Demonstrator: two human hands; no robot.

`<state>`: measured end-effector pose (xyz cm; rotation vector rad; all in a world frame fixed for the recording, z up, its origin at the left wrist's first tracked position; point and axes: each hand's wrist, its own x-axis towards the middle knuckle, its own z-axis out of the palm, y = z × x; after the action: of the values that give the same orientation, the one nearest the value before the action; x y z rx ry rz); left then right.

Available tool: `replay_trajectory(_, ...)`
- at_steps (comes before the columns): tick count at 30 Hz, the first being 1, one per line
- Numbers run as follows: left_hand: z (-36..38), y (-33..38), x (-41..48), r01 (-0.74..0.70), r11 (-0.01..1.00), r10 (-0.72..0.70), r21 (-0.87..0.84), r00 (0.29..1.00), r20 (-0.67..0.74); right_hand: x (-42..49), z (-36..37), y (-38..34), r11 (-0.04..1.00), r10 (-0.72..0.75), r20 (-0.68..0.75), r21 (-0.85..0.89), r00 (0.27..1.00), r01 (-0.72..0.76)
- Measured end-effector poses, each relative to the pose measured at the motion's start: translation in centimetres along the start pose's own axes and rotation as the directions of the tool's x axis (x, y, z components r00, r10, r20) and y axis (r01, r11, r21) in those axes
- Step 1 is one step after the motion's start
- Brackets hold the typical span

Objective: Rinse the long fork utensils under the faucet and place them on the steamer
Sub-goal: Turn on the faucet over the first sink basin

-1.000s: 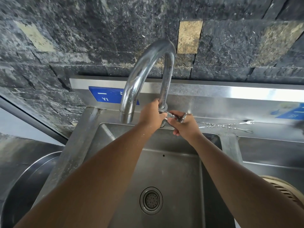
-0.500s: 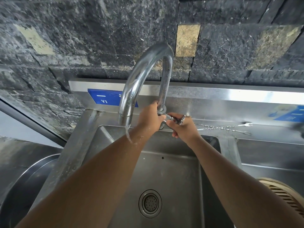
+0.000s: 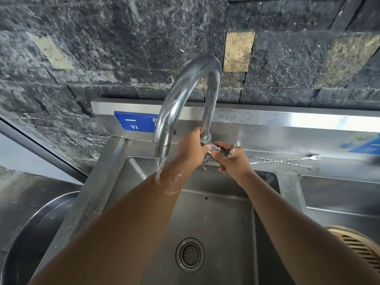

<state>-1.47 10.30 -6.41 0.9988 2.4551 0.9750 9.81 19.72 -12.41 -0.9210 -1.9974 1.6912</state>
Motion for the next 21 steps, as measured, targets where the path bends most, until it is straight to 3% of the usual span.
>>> replay_trajectory(11, 0.49, -0.69, 0.22, -0.042, 0.999, 0.042, 0.005, 0.999, -0.034, 0.34, 0.04, 0.18, 0.998, 0.055, -0.001, 0.021, 0.998, -0.055)
replay_trajectory(21, 0.56, -0.6, 0.29, -0.029, 0.999, 0.029, -0.013, 0.999, -0.019, 0.43, -0.24, -0.27, 0.992, 0.104, 0.032, -0.076, 0.994, -0.101)
